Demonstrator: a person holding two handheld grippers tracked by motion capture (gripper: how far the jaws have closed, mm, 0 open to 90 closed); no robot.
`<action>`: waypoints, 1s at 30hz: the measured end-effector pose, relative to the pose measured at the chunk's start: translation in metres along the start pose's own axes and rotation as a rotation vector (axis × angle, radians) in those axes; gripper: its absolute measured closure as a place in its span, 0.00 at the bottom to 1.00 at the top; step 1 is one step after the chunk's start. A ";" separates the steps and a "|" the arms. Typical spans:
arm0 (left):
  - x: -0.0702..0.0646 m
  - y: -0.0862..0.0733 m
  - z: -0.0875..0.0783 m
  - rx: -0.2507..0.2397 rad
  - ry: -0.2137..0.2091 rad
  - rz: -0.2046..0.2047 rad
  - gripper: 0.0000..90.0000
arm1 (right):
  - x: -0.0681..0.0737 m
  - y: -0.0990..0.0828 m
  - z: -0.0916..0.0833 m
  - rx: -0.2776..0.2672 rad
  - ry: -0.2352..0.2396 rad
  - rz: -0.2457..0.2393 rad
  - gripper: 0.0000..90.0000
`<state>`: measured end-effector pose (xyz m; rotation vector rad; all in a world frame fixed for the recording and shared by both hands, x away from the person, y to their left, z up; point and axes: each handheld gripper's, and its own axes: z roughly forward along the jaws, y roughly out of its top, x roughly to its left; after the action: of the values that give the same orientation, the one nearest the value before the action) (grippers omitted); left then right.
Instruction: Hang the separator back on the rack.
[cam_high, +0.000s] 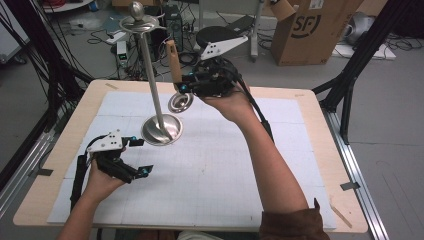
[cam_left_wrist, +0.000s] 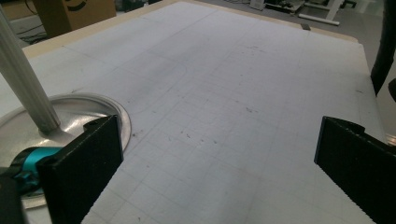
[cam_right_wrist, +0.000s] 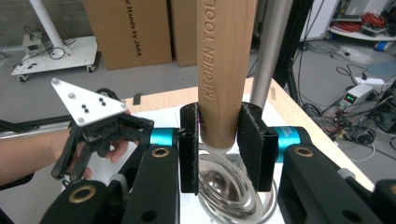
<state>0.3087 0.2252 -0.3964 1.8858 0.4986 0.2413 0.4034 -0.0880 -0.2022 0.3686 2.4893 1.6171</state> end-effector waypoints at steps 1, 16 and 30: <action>0.000 0.000 0.000 0.000 -0.002 0.005 0.02 | 0.001 0.004 0.002 0.003 0.001 -0.007 0.78; -0.001 0.000 0.000 0.007 -0.009 0.005 0.02 | 0.009 0.037 0.038 0.065 0.016 -0.069 0.78; -0.001 0.000 -0.003 -0.002 -0.009 0.002 0.02 | 0.003 0.044 0.051 0.082 -0.024 -0.048 0.78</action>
<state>0.3066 0.2271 -0.3953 1.8849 0.4899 0.2342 0.4194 -0.0251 -0.1825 0.3330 2.5321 1.4882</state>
